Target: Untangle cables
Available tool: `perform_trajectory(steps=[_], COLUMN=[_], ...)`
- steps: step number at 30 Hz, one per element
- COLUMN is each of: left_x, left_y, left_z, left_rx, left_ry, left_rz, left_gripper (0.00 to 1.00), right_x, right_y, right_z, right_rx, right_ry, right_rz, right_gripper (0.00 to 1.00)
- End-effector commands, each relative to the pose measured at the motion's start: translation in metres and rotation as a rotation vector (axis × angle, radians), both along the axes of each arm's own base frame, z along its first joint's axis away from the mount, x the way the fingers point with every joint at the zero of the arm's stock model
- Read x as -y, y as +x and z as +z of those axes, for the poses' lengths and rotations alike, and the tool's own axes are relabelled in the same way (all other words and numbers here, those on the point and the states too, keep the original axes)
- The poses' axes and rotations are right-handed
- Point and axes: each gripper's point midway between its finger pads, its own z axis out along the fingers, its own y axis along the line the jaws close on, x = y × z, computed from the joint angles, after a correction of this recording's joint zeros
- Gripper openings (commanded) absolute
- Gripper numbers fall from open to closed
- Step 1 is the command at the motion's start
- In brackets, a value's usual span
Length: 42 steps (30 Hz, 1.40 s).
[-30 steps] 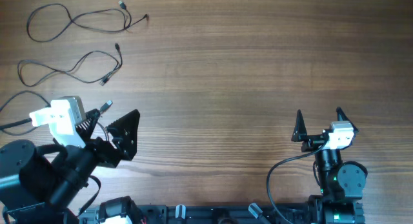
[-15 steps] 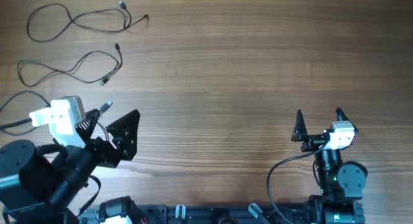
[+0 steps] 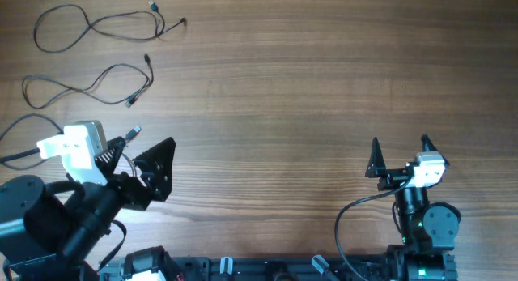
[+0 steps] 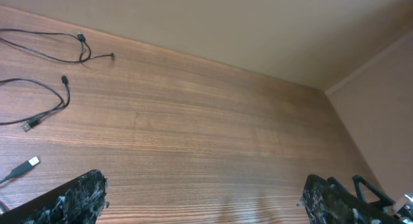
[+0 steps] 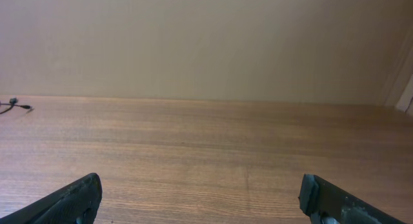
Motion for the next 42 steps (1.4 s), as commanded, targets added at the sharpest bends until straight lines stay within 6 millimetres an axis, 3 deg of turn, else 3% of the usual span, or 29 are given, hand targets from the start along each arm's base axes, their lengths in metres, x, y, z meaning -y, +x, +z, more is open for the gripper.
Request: perform_trajectory(steps=[1, 21, 27, 35, 42], left_x=[0.001, -0.003, 0.016, 0.022, 0.021], left_y=[-0.002, -0.004, -0.016, -0.016, -0.009], left_z=[0.004, -0.005, -0.016, -0.019, -0.043], left_rx=[0.020, -0.021, -0.096, -0.021, 0.111], left_ry=[0.021, 0.038, -0.026, -0.002, 0.010], left_rz=[-0.009, 0.016, -0.051, -0.090, -0.085], left_gripper=[1.00, 1.00, 1.00, 1.00, 1.00], right_x=[0.003, 0.003, 0.003, 0.003, 0.003], right_y=[-0.001, -0.001, -0.001, -0.001, -0.001], right_z=[0.003, 0.003, 0.003, 0.003, 0.003], right_rx=[0.015, 0.015, 0.015, 0.015, 0.015], right_ry=[0.018, 0.018, 0.017, 0.017, 0.017], right_rz=[-0.014, -0.014, -0.014, -0.014, -0.014], right_gripper=[1.00, 1.00, 1.00, 1.00, 1.00])
